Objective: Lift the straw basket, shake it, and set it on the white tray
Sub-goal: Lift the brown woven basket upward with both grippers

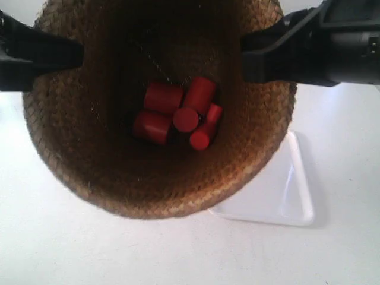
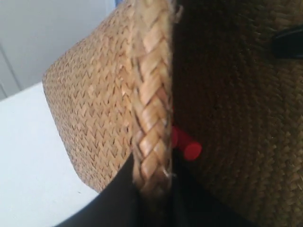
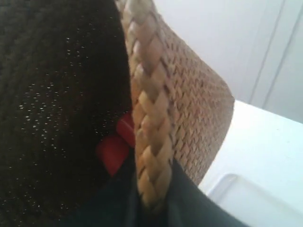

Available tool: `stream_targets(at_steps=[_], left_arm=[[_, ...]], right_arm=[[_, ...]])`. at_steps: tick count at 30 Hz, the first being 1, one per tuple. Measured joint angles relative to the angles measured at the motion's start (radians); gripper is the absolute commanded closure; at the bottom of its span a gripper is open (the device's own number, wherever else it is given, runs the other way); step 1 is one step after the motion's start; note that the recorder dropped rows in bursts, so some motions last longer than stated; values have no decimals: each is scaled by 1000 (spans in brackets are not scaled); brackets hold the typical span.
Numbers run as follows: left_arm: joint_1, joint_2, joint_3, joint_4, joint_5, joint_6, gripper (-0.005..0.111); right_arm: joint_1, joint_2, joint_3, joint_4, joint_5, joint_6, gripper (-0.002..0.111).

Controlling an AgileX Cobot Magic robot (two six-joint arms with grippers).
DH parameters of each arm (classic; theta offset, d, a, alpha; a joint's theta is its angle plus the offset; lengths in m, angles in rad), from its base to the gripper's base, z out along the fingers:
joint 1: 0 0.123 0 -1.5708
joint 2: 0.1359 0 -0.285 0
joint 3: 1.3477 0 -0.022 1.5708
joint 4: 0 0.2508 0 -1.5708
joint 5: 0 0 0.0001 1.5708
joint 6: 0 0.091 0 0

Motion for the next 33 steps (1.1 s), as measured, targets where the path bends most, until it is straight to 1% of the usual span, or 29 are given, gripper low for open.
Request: stream_targets(at_steps=[2, 4, 6, 10, 14, 21, 24, 26, 28, 30, 31, 32, 33], left_arm=[[-2, 64, 37, 0, -63, 0, 107], [-7, 140, 64, 2, -77, 6, 107], [-25, 185, 86, 19, -82, 17, 107], [-62, 140, 91, 20, -82, 15, 107], [-64, 108, 91, 20, -104, 21, 107], [-64, 108, 91, 20, -113, 34, 107], [-67, 96, 91, 16, -86, 38, 107], [-90, 59, 91, 14, -49, 46, 107], [-136, 0, 98, 5, -40, 48, 107], [-193, -76, 114, -3, -100, 52, 107], [-215, -97, 126, -3, -155, 56, 107], [-226, -112, 150, -5, -263, 68, 107], [-231, -108, 164, -10, -336, 78, 107]], right_arm=[[-20, 83, 2, -42, -26, 56, 108], [-22, 170, 13, -58, -23, 89, 108], [-13, 226, 30, -65, -2, 111, 108], [6, 191, 31, -69, 2, 134, 108], [10, 163, 31, -72, -19, 134, 108], [12, 163, 31, -75, -28, 134, 108], [21, 144, 31, -77, -7, 134, 108], [50, 89, 31, -77, 45, 134, 108], [103, -4, 45, -75, 74, 134, 108], [143, -94, 69, -91, 45, 134, 108], [147, -130, 89, -127, -9, 139, 108], [138, -146, 108, -167, -88, 149, 108], [108, -145, 119, -191, -147, 162, 108]])
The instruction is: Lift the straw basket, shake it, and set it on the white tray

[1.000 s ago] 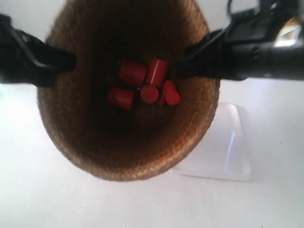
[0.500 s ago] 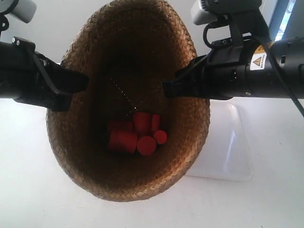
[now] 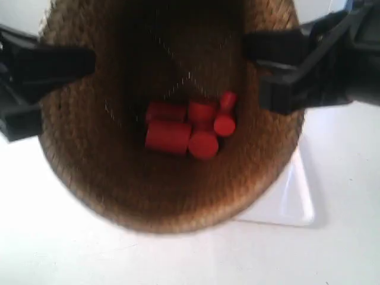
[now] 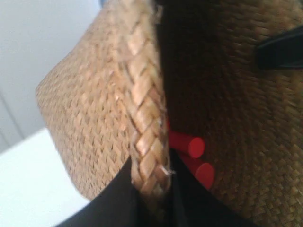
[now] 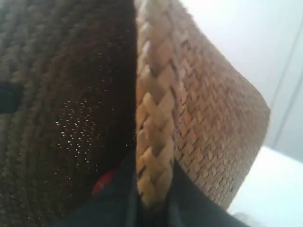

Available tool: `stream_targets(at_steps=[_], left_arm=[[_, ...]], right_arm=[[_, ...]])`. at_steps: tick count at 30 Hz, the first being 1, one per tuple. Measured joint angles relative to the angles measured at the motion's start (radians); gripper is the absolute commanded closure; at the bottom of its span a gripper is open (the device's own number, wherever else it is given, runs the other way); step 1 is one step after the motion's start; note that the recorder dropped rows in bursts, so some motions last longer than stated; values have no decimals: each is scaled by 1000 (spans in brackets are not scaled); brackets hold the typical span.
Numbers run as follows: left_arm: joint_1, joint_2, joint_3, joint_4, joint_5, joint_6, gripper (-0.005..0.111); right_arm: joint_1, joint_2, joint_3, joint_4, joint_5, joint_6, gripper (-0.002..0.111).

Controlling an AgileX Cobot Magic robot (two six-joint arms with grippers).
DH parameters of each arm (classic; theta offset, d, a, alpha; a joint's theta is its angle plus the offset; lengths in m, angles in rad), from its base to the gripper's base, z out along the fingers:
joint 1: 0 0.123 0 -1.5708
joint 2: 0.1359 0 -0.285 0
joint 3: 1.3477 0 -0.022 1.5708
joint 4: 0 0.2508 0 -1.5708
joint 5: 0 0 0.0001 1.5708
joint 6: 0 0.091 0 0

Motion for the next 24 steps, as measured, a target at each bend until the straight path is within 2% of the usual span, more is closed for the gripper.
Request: stream_targets(at_steps=[2, 5, 10, 24], left_arm=[[7, 54, 18, -4, -100, 13, 107], [10, 160, 38, -21, -106, 18, 107], [15, 177, 54, -27, -47, 15, 107], [15, 134, 52, -25, -48, 22, 107]], right_arm=[[-74, 63, 7, -33, -82, 36, 108], [-121, 169, 17, -44, -60, 86, 108], [-121, 171, 38, -44, 0, 112, 108], [-115, 134, 38, -44, -15, 112, 108]])
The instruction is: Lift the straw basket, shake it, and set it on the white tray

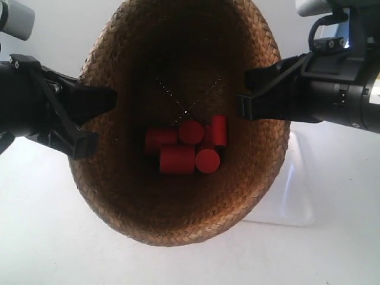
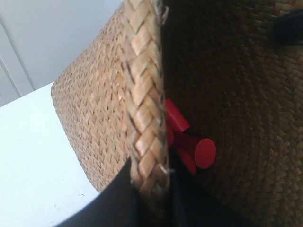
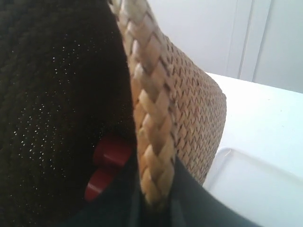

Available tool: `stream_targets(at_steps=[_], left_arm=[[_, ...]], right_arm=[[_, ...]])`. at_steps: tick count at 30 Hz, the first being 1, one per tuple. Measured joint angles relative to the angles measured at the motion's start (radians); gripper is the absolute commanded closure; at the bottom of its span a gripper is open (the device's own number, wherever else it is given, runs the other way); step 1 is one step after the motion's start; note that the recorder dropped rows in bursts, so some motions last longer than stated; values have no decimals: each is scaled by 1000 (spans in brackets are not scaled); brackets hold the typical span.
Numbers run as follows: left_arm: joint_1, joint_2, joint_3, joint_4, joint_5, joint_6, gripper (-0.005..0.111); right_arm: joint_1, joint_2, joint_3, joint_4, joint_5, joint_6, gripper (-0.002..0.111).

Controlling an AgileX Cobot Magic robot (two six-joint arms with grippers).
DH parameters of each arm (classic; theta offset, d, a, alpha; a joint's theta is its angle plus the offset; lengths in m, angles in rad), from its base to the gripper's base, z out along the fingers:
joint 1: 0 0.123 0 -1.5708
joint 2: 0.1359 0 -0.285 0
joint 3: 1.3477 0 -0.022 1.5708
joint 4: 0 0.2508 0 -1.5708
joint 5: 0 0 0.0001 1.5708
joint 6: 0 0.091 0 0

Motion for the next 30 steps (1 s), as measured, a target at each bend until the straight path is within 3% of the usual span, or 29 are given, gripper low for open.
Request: stream_targets(at_steps=[11, 15, 19, 22, 24, 30], left_arm=[[1, -4, 0, 4, -27, 4, 107], [-11, -94, 4, 6, 93, 4, 107], [-52, -188, 11, 8, 91, 4, 107], [-43, -146, 16, 18, -95, 48, 107], [-9, -56, 4, -7, -167, 65, 107], [-22, 28, -4, 5, -23, 53, 107]], right_arm=[[2, 57, -2, 0, -46, 0, 108], [74, -40, 1, 0, 76, 2, 108], [160, -172, 25, -11, 51, -2, 108], [110, -130, 53, -21, -163, -40, 108], [59, -29, 38, 2, -200, -40, 108], [43, 60, 23, 18, -71, -38, 108]])
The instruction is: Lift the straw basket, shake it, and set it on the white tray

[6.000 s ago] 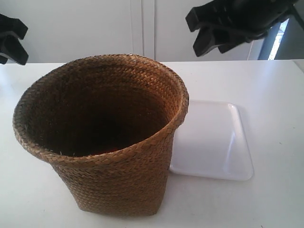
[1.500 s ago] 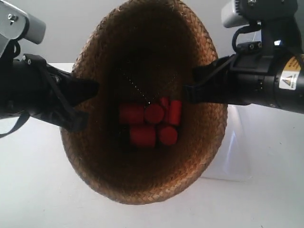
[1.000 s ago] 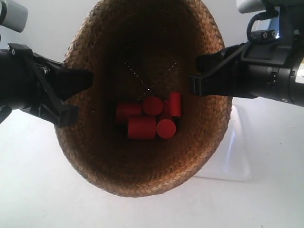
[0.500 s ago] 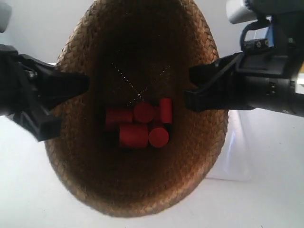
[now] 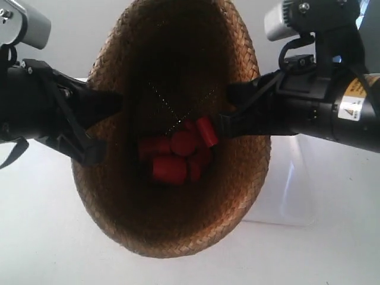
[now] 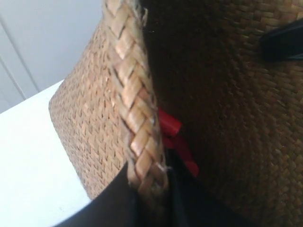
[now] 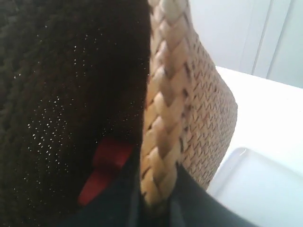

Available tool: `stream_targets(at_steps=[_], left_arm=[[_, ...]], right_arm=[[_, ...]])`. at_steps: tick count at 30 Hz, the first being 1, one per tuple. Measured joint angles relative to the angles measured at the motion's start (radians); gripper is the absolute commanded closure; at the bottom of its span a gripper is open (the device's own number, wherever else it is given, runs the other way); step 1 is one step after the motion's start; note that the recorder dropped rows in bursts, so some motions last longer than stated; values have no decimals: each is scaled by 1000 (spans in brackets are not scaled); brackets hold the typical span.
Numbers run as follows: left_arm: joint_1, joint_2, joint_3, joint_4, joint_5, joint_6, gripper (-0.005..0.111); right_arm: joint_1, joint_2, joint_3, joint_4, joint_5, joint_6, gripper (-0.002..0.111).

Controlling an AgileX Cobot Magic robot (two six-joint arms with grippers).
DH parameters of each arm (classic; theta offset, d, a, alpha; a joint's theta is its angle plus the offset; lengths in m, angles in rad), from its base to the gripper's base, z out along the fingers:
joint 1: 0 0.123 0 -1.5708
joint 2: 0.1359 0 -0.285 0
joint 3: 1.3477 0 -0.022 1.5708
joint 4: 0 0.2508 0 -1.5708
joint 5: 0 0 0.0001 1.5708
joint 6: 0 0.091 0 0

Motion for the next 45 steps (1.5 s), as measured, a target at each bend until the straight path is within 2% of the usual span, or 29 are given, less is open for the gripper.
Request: stream_targets(at_steps=[19, 23, 26, 28, 30, 32, 35, 39, 45], left_arm=[[-13, -30, -7, 13, 45, -24, 107], [-38, -126, -34, 11, 226, -52, 107], [-68, -239, -41, 19, 239, -58, 107], [-66, -256, -31, 29, 120, -46, 107], [-41, -211, -18, 30, 28, -31, 107], [-17, -134, -11, 28, 36, -31, 107], [-6, -73, 9, 23, 85, -31, 107], [-6, -112, 16, 23, 130, -33, 107], [-6, -162, 13, 23, 117, -29, 107]], right_arm=[[4, -50, -8, 2, 43, 3, 108], [93, -193, -17, 44, 212, 9, 108], [154, -334, 0, 31, 173, 7, 108], [141, -356, 28, -12, 48, 7, 108], [78, -284, 44, -29, -57, 1, 108], [30, -189, 46, -29, -56, 34, 108], [15, -130, 48, -22, 19, 63, 108], [15, -171, 52, -20, 58, 72, 108], [15, -200, 49, -22, 25, 72, 108]])
